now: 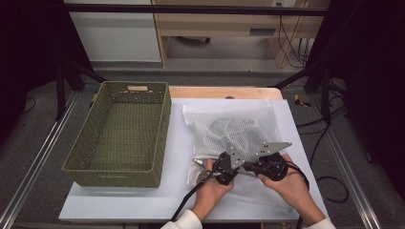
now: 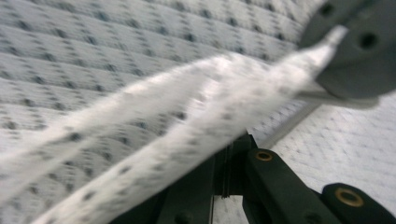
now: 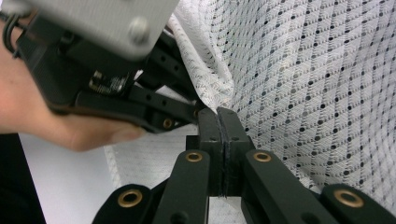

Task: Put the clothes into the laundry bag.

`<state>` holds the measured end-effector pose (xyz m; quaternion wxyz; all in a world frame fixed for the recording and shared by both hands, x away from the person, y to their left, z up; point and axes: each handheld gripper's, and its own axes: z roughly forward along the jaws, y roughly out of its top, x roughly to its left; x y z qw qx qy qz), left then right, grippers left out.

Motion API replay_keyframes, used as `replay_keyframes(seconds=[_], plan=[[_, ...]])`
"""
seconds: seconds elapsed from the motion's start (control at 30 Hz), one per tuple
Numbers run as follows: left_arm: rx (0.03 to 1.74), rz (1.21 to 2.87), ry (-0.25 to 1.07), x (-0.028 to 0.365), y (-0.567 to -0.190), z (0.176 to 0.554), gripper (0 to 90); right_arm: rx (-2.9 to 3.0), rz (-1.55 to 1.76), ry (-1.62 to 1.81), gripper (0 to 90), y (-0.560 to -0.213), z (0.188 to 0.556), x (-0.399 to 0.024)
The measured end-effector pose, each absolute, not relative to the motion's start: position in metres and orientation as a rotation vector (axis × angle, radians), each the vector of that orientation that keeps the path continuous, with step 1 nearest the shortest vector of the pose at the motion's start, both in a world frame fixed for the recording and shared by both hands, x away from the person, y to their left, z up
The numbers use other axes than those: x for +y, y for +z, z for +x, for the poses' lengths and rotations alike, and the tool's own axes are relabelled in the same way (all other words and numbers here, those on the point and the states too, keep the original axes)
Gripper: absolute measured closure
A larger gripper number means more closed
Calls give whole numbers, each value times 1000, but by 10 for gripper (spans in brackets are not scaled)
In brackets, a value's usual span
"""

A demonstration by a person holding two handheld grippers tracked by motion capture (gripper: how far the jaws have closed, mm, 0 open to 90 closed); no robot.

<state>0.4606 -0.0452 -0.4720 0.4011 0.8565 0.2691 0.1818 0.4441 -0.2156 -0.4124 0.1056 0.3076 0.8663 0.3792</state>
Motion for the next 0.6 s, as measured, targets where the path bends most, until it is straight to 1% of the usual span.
replay_keyframes(seconds=[0.17,0.27,0.6], plan=[[678,2161,505,-46,-471,465,900,2553,915,1119,900,-415,443,-216],[696,2136,513,-46,-472,468,900,2554,917,1120,900,-416,443,-216],[711,2125,552,-47,-474,475,900,2552,922,1136,900,-418,443,-216]])
